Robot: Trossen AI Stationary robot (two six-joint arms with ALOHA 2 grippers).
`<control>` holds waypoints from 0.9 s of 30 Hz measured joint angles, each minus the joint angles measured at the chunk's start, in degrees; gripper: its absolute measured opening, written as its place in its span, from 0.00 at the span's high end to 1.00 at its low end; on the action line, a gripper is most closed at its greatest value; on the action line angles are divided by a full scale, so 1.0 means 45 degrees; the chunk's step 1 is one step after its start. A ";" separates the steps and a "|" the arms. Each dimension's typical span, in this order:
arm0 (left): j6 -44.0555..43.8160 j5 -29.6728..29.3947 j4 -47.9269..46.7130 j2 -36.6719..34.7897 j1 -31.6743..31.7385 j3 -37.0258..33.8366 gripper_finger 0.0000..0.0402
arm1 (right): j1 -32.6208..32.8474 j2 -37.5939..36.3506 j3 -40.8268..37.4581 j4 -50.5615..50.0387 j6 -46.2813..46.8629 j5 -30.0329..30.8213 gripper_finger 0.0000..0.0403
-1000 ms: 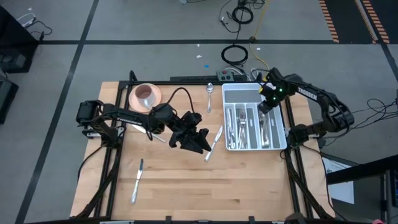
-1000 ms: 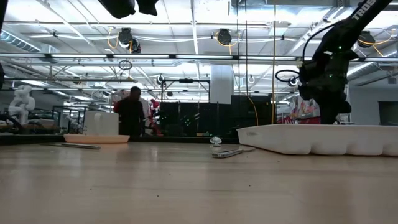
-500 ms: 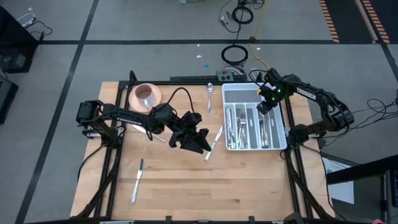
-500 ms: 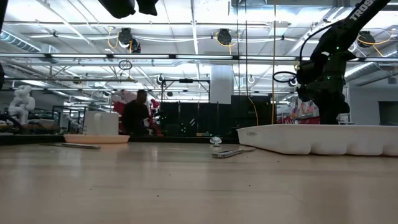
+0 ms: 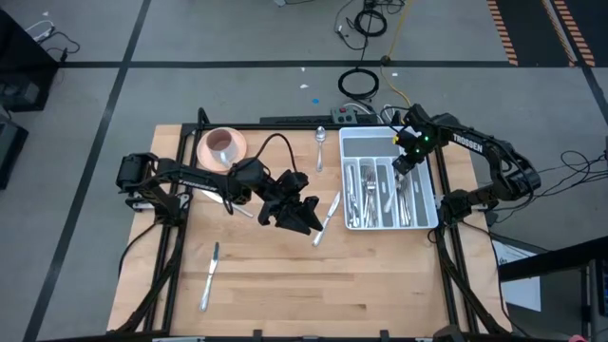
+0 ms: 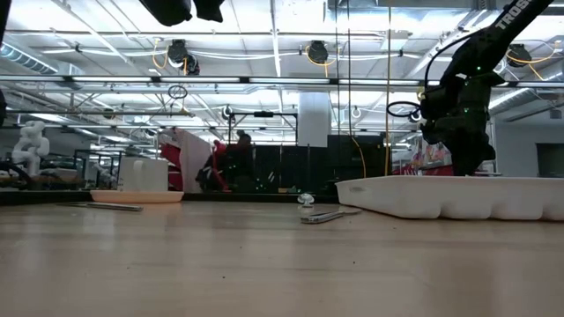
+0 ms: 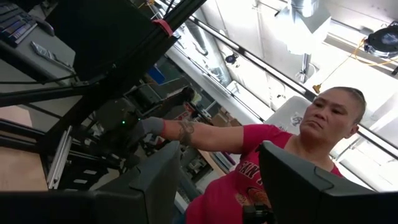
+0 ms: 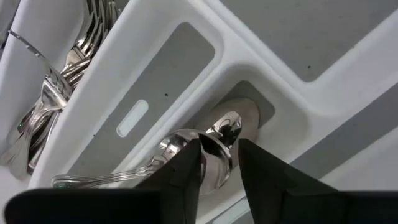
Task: Sort silverware
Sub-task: Put the silver spoon into the silverware rack
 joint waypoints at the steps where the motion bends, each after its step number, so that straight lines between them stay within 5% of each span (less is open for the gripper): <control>1: 0.0000 0.0000 0.0005 0.0000 0.0003 0.0000 0.45 | 0.0000 0.0000 0.0002 -0.0001 -0.0006 0.0004 0.75; 14: -0.0003 0.0000 0.0000 0.0001 0.0001 0.0000 0.45 | 0.0010 -0.0029 0.0010 -0.0011 -0.0088 -0.0035 0.75; 20: 0.0000 0.0000 -0.0005 0.0000 0.0005 0.0000 0.45 | 0.0010 -0.0049 0.0026 -0.0082 -0.0656 -0.0173 0.96; 27: 0.0306 -0.0010 -0.0856 0.0008 0.0002 -0.0005 0.45 | 0.0012 -0.0065 0.0296 -0.0740 -0.1784 -0.0828 0.99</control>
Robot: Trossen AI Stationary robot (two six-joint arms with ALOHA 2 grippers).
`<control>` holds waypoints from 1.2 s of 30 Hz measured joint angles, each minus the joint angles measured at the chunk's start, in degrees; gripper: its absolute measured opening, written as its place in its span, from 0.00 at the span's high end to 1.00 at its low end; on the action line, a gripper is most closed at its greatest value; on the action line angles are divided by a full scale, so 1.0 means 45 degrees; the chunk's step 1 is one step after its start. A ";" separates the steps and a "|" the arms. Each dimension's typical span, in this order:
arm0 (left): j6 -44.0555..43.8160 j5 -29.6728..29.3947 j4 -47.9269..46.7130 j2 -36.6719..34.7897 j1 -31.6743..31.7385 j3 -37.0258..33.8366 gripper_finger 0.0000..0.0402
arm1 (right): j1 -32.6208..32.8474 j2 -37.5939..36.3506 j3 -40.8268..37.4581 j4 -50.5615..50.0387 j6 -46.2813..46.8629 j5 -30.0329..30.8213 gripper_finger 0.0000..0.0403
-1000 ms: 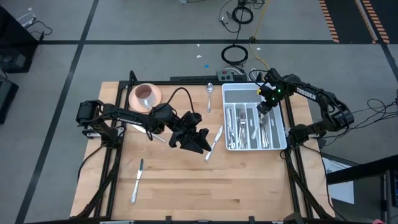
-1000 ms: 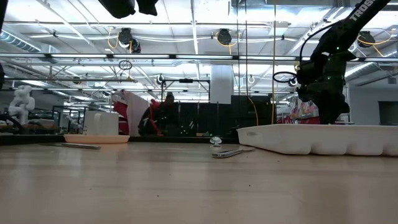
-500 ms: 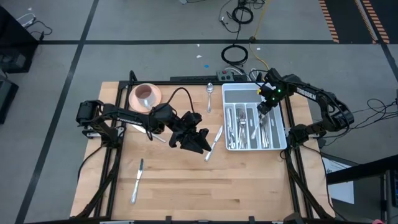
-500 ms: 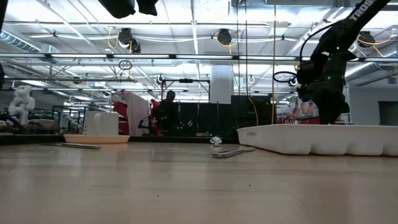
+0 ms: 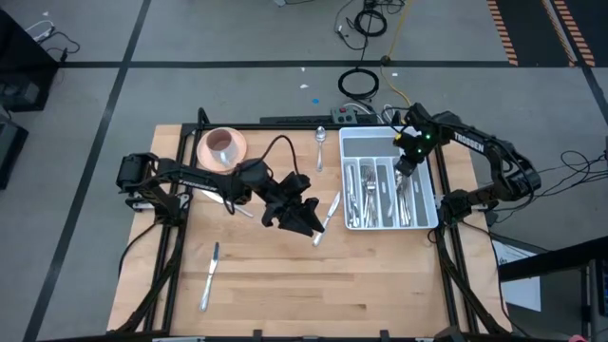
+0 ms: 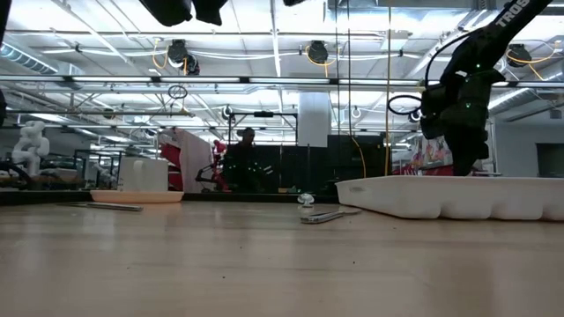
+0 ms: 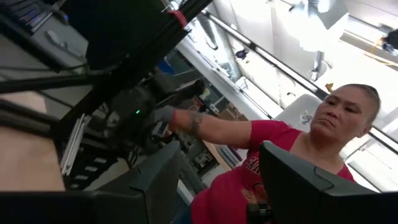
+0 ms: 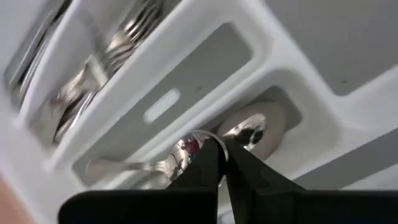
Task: Sort silverware
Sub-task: Put the silver spoon into the silverware rack
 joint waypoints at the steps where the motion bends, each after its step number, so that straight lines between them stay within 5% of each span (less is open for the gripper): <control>1: -0.0001 -0.0002 -0.0187 0.0006 0.0001 0.0000 0.45 | 0.0003 -0.0015 0.0122 -0.0347 -0.0416 -0.0047 1.00; 11: 0.0022 -0.0044 -0.0700 0.0006 -0.0002 0.0000 0.45 | 0.0003 -0.0251 0.1458 -0.4093 -0.3826 0.0563 1.00; 19: 0.0024 -0.0040 -0.0693 0.0006 -0.0002 0.0000 0.45 | 0.0008 -0.0217 0.1530 -0.3287 -0.3477 -0.1325 1.00; 36: 0.0321 -0.0093 -0.0747 0.0006 -0.0002 0.0000 0.45 | 0.0003 0.1657 0.1530 -0.2733 -0.2999 -0.1150 1.00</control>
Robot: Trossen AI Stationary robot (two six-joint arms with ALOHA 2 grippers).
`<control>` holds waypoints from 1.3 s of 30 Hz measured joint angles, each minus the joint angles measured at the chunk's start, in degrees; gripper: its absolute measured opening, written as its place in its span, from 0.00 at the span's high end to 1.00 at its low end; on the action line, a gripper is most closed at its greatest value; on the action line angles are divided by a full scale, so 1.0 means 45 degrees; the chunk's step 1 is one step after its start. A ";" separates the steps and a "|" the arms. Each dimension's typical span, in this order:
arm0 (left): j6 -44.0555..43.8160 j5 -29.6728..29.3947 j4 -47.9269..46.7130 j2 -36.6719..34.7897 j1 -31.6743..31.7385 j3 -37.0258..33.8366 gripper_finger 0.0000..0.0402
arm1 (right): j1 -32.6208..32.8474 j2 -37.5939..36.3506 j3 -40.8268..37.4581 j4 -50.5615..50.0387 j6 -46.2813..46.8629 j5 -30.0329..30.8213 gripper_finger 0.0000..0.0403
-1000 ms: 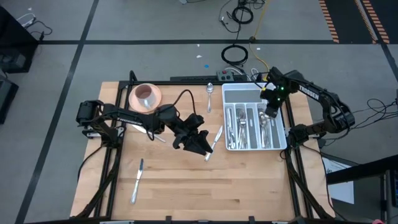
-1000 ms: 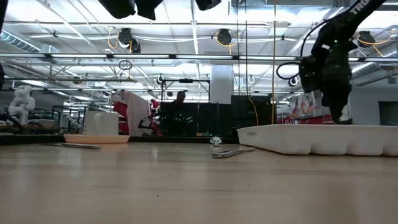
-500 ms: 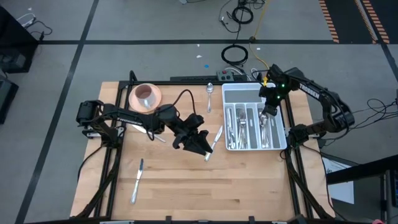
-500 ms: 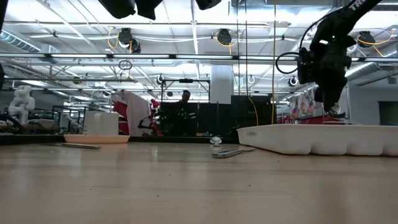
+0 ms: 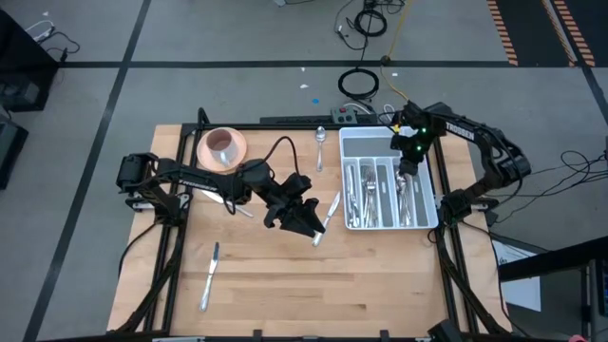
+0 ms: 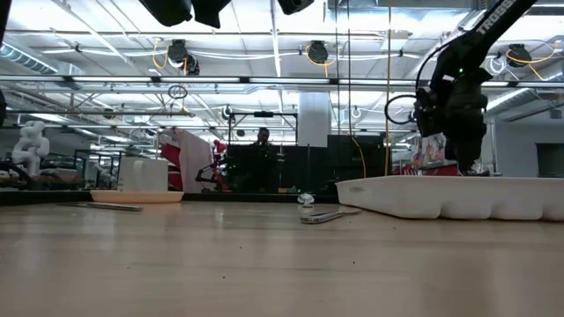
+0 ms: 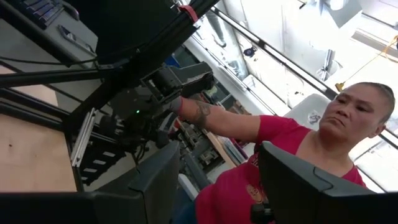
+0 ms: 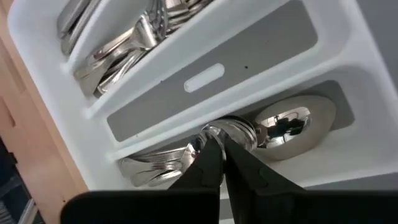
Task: Sort silverware
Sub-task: Put the silver spoon into the silverware rack, then put the silver table knife into the silverware rack
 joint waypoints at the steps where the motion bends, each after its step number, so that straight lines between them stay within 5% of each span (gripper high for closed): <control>1: 0.0000 -0.0005 0.0000 0.0000 0.0000 0.0000 0.45 | 0.0000 0.0139 0.0000 0.0022 0.0037 0.0009 1.00; 15: -0.0010 -0.0048 -0.0005 -0.0003 0.0003 0.0000 0.45 | 0.0000 0.0457 -0.0005 0.0194 0.0387 0.0952 0.97; 30: -0.0047 -0.0048 -0.0005 -0.0005 0.0005 0.0000 0.45 | 0.0000 0.0444 -0.0012 0.0322 0.0528 0.0965 0.74; 39: -0.1565 -0.0605 -0.1774 -0.0045 0.0031 0.0005 0.45 | 0.0012 -0.1551 0.1044 0.0702 0.0439 -0.0076 0.72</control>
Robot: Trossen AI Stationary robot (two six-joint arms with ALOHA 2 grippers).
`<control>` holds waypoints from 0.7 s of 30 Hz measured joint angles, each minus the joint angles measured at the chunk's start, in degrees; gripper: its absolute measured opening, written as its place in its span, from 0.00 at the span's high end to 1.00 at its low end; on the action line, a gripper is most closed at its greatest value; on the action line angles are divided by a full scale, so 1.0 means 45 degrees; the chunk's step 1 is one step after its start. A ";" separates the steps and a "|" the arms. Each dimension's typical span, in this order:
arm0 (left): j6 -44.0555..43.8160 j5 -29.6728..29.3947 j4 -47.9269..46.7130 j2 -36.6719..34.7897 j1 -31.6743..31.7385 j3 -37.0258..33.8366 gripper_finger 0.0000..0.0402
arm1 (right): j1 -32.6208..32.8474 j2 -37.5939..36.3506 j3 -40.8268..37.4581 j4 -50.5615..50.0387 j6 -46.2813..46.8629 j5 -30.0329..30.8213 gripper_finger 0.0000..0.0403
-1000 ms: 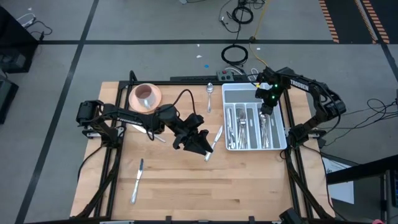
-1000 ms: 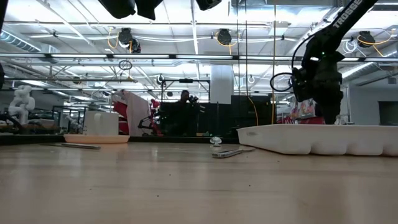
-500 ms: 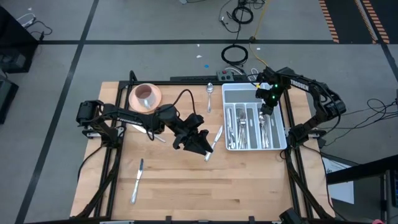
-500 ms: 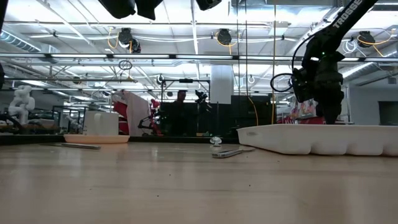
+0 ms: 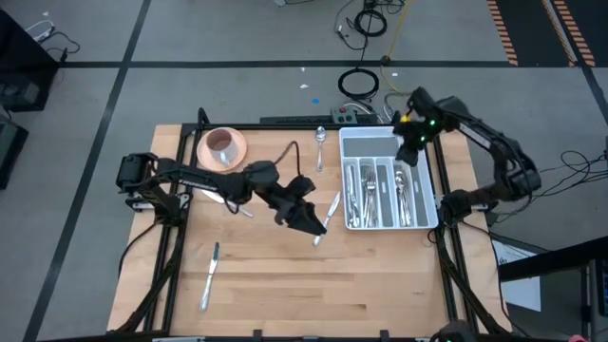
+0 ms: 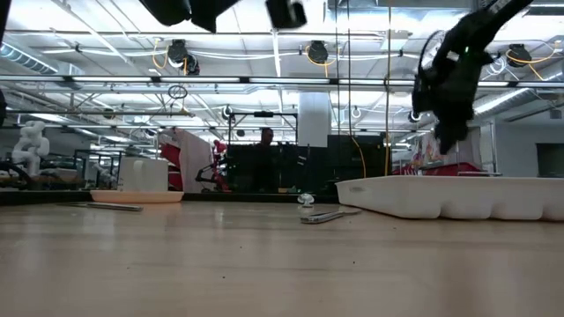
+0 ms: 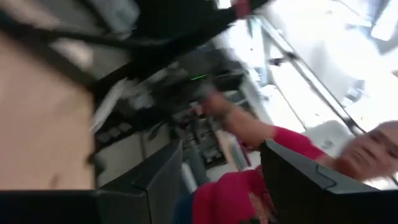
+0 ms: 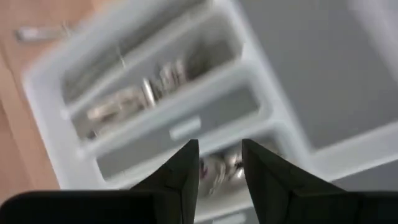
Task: Sort silverware
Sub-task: Put the silver table knife into the silverware rack
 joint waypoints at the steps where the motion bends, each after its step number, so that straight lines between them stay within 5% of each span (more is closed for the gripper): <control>1: -0.0068 -0.0063 -0.0582 0.0008 0.0026 0.0000 0.45 | 0.0018 -0.0338 0.0340 -0.0003 0.0067 -0.0186 0.72; 6: -0.0001 -0.0204 -0.3806 0.0011 0.0374 0.0000 0.45 | 0.0467 -0.2016 0.2254 -0.0084 0.0962 -0.1176 0.72; 11: 0.2645 -0.1020 -0.8055 -0.0096 0.0562 0.0015 0.45 | 0.1251 -0.3615 0.3631 -0.0089 0.1852 -0.1332 0.72; 15: 0.4731 -0.4450 -1.3065 -0.0082 0.0586 0.0005 0.45 | 0.1831 -0.4654 0.3784 -0.0115 0.3142 -0.1324 0.72; 18: 0.4506 -0.7264 -1.6563 -0.0019 0.0146 0.0002 0.45 | 0.2299 -0.5184 0.3779 -0.0512 0.3959 -0.1323 0.72; 21: 0.4101 -0.8618 -1.8840 -0.0001 -0.0900 -0.0010 0.45 | 0.2756 -0.5539 0.3779 -0.0944 0.4198 -0.1312 0.72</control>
